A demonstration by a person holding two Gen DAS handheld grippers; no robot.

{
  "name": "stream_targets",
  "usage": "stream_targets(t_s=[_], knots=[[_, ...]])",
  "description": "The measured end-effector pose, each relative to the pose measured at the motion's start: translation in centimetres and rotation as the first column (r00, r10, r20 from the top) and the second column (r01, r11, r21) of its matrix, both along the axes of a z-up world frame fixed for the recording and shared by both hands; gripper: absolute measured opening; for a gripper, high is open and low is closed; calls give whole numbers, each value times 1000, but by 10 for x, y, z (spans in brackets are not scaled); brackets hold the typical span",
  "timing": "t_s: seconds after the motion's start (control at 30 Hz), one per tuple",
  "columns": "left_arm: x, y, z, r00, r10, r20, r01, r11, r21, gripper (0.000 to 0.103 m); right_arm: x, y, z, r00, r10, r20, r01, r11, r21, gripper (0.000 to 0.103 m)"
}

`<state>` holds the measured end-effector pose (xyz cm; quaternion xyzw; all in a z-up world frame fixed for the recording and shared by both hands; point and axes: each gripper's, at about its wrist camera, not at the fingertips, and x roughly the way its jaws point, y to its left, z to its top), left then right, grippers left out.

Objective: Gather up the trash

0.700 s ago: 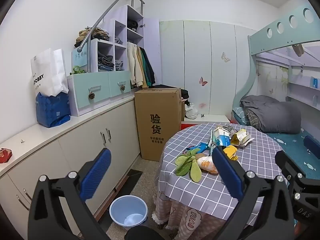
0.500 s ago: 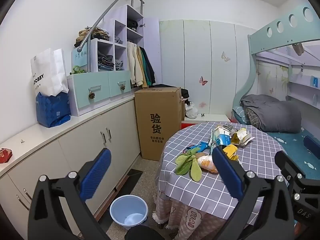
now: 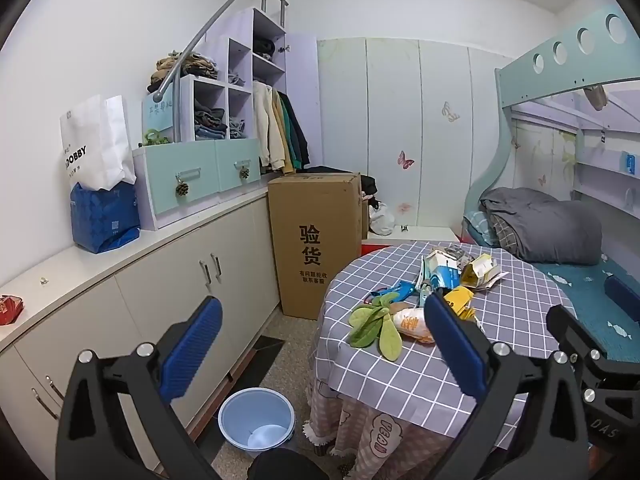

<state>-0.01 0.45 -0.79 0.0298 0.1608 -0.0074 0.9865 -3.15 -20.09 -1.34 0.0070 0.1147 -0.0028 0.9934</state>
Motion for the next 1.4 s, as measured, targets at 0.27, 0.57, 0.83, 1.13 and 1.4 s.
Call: stream_targets(t_s=[0.27, 0.57, 0.83, 1.13, 1.4], knots=[[2, -8, -1, 1000, 2, -1, -2, 1000, 4, 99, -3, -3, -7, 1000, -3, -2, 3, 1000, 3, 97], [2, -9, -2, 1000, 1, -3, -1, 1000, 3, 99, -2, -2, -8, 1000, -3, -7, 3, 1000, 1, 97], [2, -9, -1, 1000, 1, -4, -1, 1000, 3, 99, -2, -2, -8, 1000, -2, -9, 2, 1000, 2, 97], [2, -14, -3, 1000, 0, -5, 0, 1000, 8, 99, -1, -2, -8, 1000, -2, -11, 2, 1000, 3, 97], [4, -19, -3, 1000, -4, -8, 4, 1000, 11, 99, -1, 0, -11, 1000, 3, -17, -3, 1000, 7, 97]])
